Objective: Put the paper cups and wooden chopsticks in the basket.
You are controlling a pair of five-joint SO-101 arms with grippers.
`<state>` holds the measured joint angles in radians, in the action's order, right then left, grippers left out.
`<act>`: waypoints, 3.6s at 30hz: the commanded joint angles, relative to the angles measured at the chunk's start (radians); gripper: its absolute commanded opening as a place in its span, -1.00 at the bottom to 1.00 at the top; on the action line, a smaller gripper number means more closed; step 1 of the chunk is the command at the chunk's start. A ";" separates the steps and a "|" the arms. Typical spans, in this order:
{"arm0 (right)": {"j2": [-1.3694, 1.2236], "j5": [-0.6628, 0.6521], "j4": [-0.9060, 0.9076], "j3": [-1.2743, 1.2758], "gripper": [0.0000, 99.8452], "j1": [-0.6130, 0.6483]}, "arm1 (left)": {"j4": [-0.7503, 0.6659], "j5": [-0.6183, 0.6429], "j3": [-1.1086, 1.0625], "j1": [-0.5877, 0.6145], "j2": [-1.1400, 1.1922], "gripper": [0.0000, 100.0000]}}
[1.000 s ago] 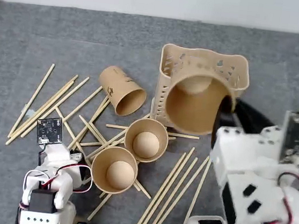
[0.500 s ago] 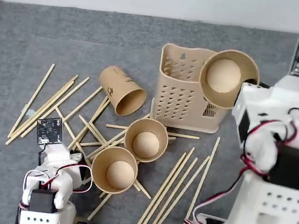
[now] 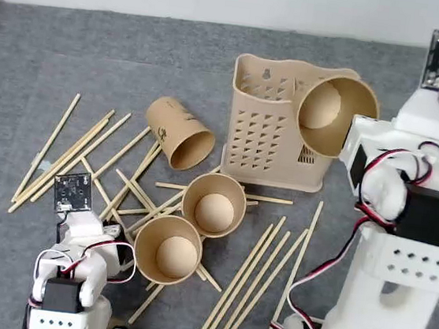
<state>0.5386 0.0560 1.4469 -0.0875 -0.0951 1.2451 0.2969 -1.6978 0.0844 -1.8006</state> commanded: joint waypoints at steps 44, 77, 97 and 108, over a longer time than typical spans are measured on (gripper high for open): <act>-0.222 0.080 -0.002 -0.199 -0.52 -0.013 | 0.002 0.011 0.013 0.008 -0.002 -0.97; -0.575 0.143 -0.136 -0.198 -0.97 -0.013 | 0.002 0.011 0.013 0.008 -0.002 -0.97; -0.545 0.138 -0.203 -0.233 -0.98 -0.200 | 0.002 0.011 0.013 0.008 -0.002 -0.97; -0.501 0.137 -0.028 -0.264 -0.69 -0.145 | 0.002 0.011 0.013 0.008 -0.002 -0.97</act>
<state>-0.0460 0.1910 1.3456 -0.2700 -0.2808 1.2451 0.2969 -1.6978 0.0844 -1.8006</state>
